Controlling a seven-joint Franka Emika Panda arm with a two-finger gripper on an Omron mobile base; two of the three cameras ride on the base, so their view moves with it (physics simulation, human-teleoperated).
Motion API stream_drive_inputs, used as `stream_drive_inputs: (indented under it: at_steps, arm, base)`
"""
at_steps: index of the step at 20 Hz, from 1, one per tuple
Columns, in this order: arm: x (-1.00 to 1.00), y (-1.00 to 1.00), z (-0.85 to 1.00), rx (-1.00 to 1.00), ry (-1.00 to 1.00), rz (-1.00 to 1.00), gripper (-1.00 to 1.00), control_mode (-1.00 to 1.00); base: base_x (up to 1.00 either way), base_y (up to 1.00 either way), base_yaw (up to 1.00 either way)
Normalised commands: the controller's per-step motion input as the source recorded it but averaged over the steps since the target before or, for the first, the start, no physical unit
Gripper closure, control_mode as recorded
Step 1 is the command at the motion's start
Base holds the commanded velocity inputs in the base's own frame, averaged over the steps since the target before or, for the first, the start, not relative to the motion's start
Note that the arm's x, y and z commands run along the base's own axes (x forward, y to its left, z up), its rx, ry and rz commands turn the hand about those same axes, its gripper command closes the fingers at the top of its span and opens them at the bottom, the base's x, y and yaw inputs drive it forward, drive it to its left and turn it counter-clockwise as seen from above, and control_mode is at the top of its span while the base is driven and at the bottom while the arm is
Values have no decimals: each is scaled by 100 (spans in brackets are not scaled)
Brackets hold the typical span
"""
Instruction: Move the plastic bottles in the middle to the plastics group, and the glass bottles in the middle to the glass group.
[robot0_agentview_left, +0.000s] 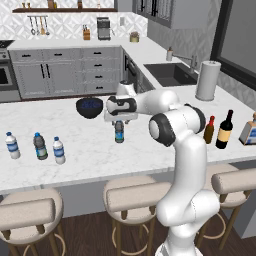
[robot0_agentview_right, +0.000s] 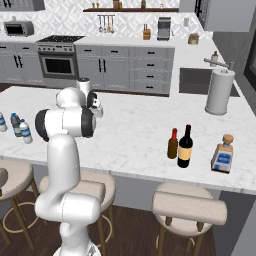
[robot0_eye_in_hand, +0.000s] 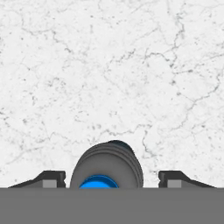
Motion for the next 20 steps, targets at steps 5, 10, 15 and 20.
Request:
stream_drive_inputs:
  at_steps: [5,10,15,20]
  arm:
    - [-25,0,10,1,0,0,100,-100]
    - [-58,4,22,7,0,1,100,-100]
    - [-81,30,24,16,0,15,100,-100]
    - [-78,59,9,7,0,15,100,-100]
  base:
    - [0,0,0]
    - [0,0,0]
    - [0,0,0]
    - [0,0,0]
